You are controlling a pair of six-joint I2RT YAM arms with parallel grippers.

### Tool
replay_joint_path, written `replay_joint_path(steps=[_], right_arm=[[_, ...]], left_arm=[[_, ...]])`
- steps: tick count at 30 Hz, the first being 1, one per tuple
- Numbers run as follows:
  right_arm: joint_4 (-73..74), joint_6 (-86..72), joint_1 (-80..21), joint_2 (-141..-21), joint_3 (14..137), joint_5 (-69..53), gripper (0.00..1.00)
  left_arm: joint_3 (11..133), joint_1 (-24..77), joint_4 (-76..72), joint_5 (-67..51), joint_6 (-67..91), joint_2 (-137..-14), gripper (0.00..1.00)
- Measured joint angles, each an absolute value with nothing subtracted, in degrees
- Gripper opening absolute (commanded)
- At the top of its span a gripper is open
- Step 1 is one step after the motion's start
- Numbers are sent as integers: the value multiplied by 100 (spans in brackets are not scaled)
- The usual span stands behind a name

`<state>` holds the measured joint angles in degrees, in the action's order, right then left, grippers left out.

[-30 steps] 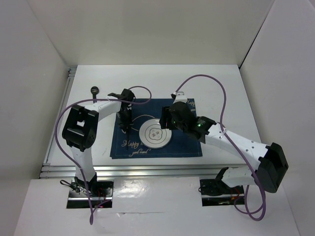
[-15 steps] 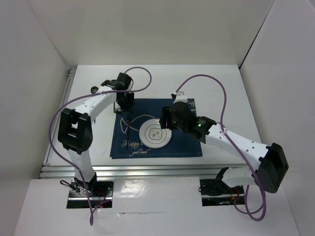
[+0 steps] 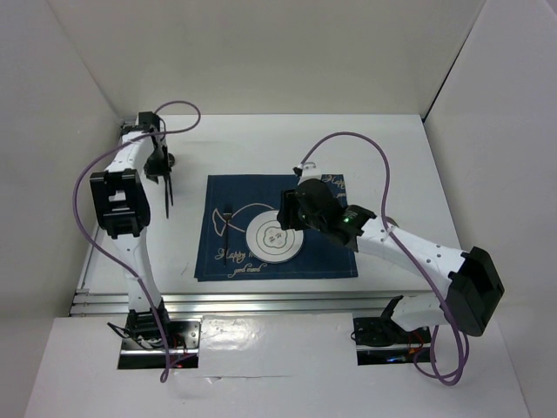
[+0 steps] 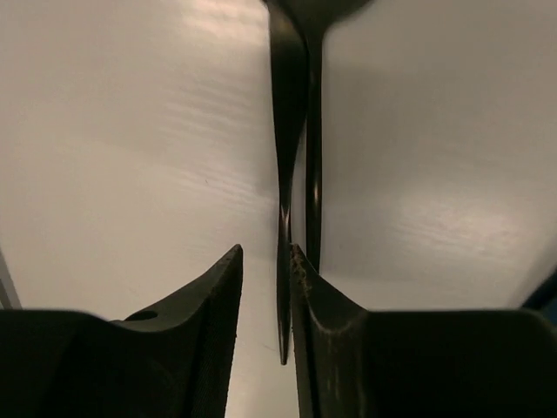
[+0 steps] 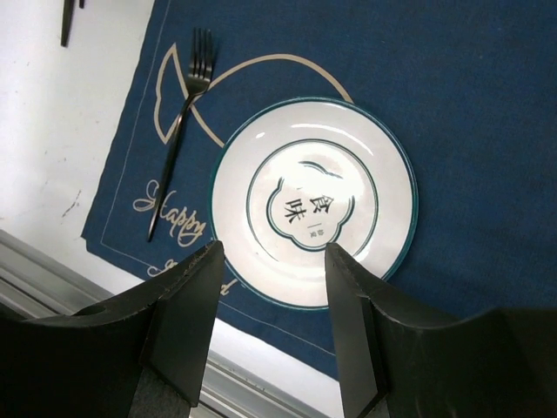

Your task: Set the dinner table for one person

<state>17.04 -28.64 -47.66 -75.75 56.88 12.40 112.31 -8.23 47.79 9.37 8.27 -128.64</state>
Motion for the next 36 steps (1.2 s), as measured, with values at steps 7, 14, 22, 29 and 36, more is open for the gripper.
replay_joint_path(steps=[7, 14, 22, 29, 36], right_arm=[[1632, -2845, -4759, -7575, 5688, 1216, 57], [1627, -2847, -4759, -7555, 5686, 1223, 57], [1634, -2849, -4759, -7422, 5686, 1299, 57], [1772, -2936, -4759, -7299, 5686, 1326, 57], [1820, -3081, -4759, -7011, 5662, 1306, 53]], left_arm=[[10335, -808, 4847, 714, 419, -12827, 29], [10230, -834, 4823, 624, 298, -12770, 24], [10388, -849, 4932, 607, 346, -12884, 7], [10816, -1118, 5201, 12, 534, -13161, 0], [9745, -1562, 4609, -775, 843, -12512, 0]])
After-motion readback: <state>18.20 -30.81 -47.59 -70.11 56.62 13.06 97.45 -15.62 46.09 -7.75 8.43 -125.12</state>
